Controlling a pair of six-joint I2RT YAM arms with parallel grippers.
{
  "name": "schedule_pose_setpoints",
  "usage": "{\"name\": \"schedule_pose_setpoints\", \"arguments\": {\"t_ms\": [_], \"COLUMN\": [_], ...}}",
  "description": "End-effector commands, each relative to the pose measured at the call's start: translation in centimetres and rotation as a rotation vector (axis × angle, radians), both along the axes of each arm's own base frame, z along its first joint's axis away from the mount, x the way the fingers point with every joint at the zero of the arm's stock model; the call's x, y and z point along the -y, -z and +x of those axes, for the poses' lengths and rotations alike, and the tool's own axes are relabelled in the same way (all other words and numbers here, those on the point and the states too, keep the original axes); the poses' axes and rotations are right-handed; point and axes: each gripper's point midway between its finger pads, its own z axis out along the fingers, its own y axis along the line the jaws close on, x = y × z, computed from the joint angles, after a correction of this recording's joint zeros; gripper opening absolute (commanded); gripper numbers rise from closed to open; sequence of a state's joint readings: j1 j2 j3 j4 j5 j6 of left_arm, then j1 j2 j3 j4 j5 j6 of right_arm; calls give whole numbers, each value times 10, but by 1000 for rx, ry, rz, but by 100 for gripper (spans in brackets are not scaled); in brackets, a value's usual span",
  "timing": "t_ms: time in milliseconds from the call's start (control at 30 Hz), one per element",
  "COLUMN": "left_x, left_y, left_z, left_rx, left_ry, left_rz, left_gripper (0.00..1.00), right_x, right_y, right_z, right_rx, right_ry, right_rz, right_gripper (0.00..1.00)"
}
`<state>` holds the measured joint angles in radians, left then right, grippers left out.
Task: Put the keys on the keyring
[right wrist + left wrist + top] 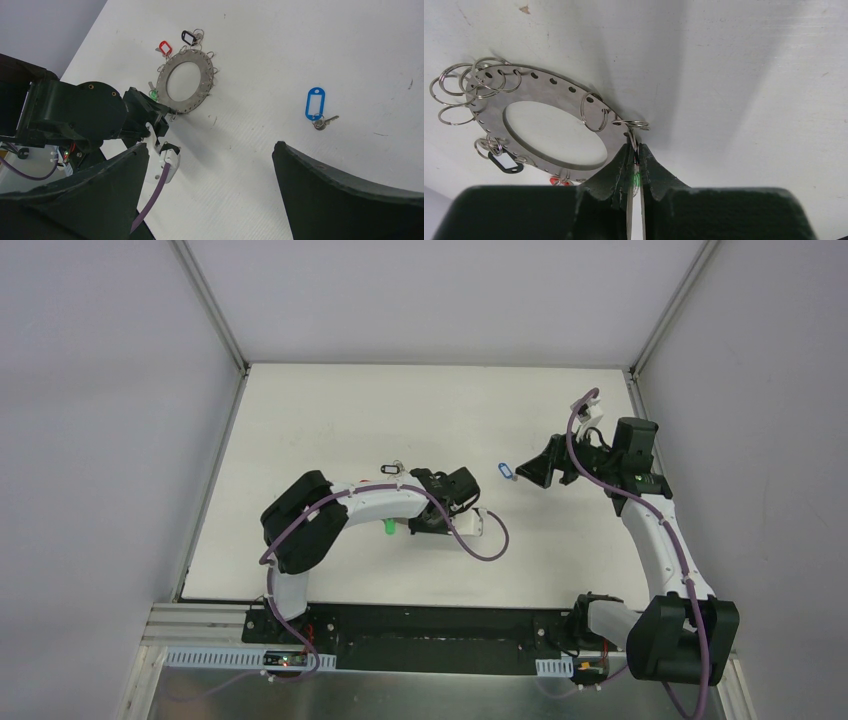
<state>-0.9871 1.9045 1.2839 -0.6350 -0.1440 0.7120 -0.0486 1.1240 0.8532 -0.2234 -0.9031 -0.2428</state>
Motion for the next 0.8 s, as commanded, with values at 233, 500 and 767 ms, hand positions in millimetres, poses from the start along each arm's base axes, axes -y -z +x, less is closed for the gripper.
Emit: {"name": "schedule_pose_setpoints", "arguments": {"t_ms": [233,500,767], "left_x": [7,12,16], "left_y": [-15,-21,-26], "left_z": [0,3,6], "left_rx": [-19,-9,7], "left_ry": [-30,-41,-46], "left_rz": [-56,-82,-105], "left_gripper": [13,17,18], "right_x": [-2,-2,-2], "right_y": [-12,-11,-11], "right_z": [-2,-2,-2], "right_rx": [47,45,46], "right_ry": [-18,-18,-19], "right_rz": [16,17,16], "right_gripper": [98,98,98]}}
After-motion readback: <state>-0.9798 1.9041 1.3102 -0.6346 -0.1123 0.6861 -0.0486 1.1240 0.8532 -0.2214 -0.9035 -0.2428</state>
